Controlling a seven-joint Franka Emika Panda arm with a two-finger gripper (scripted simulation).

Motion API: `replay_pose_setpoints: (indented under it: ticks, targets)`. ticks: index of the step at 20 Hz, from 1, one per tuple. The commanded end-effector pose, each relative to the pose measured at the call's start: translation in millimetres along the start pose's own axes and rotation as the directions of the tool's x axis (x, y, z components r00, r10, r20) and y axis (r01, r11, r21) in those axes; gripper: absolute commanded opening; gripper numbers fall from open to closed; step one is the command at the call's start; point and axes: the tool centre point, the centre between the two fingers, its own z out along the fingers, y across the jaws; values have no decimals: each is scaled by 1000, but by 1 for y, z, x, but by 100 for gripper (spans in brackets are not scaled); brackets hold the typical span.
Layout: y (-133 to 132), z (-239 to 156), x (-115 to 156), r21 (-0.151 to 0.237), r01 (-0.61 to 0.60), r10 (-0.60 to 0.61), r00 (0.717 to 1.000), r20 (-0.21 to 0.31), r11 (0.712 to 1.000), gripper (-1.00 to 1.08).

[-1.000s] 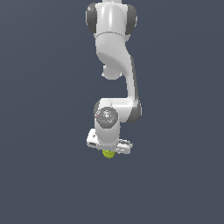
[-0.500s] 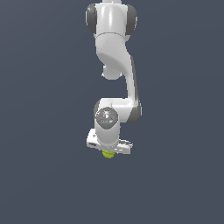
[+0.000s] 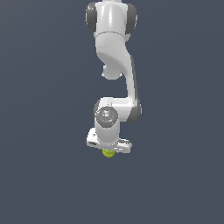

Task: Pick up the object and move it to a goal position.

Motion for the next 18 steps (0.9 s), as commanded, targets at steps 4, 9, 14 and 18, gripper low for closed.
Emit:
replay_pose_setpoints:
  ticks: [4, 9, 14, 18]
  targets:
    - [3, -1, -10, 0, 0, 0, 1000, -1, 1000, -100]
    - [8, -3, -26, 0, 0, 0, 1000, -1, 1000, -100]
    - [15, -5, -49, 0, 0, 0, 1000, -1, 1000, -100]
    - [22, -7, -70, 0, 0, 0, 1000, -1, 1000, -100]
